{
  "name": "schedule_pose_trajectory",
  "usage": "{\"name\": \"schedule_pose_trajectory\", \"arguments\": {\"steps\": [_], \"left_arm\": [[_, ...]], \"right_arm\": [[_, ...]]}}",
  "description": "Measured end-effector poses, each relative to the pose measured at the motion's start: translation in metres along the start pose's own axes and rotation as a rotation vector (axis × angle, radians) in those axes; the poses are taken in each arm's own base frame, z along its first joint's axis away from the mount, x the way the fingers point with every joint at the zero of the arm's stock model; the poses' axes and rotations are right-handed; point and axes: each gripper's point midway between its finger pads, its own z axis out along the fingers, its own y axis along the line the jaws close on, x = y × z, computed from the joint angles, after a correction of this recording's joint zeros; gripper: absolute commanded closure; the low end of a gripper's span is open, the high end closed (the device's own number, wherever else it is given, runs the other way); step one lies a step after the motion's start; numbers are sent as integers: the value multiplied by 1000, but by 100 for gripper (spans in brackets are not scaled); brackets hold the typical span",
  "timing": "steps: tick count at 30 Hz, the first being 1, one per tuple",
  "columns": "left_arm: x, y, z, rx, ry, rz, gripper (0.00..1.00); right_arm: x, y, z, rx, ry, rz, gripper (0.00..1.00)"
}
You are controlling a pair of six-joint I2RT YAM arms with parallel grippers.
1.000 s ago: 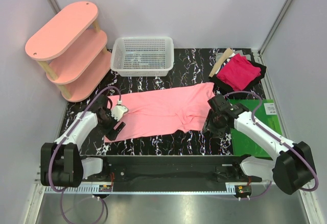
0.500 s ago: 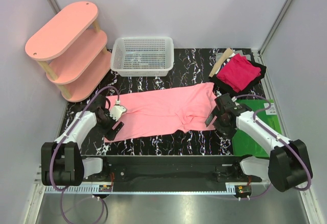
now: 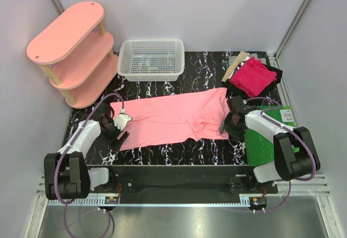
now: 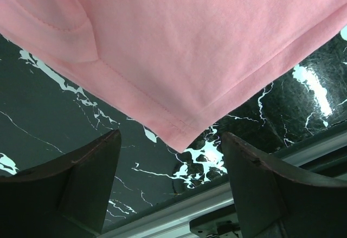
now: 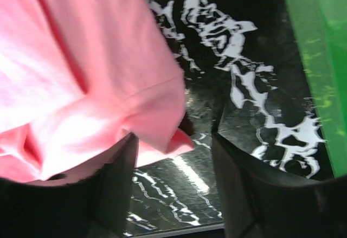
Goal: Fold and stack the t-shirts
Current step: Fold the tshirt
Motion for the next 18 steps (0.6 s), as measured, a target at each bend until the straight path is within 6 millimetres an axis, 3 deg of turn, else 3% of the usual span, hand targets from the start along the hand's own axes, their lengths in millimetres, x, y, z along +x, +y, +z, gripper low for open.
{"name": "schedule_pose_trajectory", "arguments": {"steps": [5, 9, 18], "left_arm": [[1, 2, -1, -10, -8, 4, 19], [7, 0, 2, -2, 3, -3, 19], [12, -3, 11, 12, 21, -2, 13]], "right_arm": [[1, 7, -1, -42, 4, 4, 43], [8, 4, -7, -74, 5, 9, 55], [8, 10, -22, -141, -13, 13, 56]]}}
